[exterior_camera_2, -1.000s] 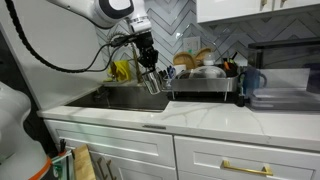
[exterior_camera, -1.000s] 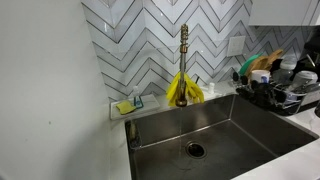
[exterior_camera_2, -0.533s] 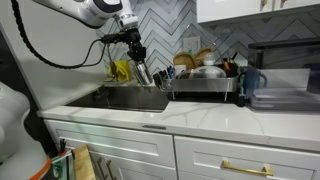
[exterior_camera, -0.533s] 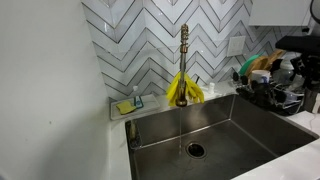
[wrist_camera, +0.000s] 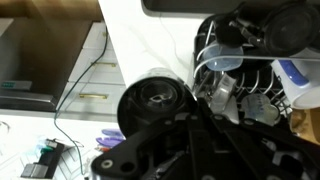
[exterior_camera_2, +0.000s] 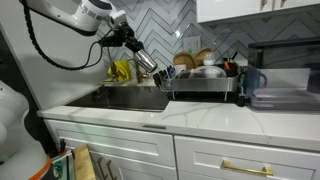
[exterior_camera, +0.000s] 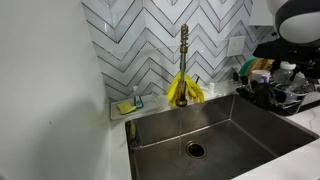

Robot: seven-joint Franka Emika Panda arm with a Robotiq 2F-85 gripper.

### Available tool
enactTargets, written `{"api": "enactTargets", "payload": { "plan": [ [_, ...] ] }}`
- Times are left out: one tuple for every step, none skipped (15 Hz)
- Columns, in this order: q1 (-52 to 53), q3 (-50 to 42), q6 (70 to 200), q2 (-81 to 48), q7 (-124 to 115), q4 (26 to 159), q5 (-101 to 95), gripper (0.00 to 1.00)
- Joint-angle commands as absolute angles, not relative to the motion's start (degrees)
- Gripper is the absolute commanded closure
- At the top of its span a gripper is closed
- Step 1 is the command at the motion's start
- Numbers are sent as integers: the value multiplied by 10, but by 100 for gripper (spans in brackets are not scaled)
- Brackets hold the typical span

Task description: Put the contents of the silver cup into the sink

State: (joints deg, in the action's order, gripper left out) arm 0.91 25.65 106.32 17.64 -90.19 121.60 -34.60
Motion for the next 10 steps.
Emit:
{"api": "enactTargets", "payload": {
  "plan": [
    [43,276,1031,135,-952,1177,-452,99],
    [54,276,1028,126,-959,1170,-474,99],
    [65,276,1023,117,-967,1165,-494,99],
    [77,274,1020,108,-973,1160,-511,99],
    [87,272,1014,100,-979,1155,-528,99],
    [97,270,1007,93,-982,1151,-543,99],
    [105,269,998,87,-987,1147,-559,99],
    [113,268,992,82,-991,1144,-576,99],
    [121,267,983,77,-995,1140,-589,99],
    [129,267,976,73,-995,1139,-608,99]
  ]
}}
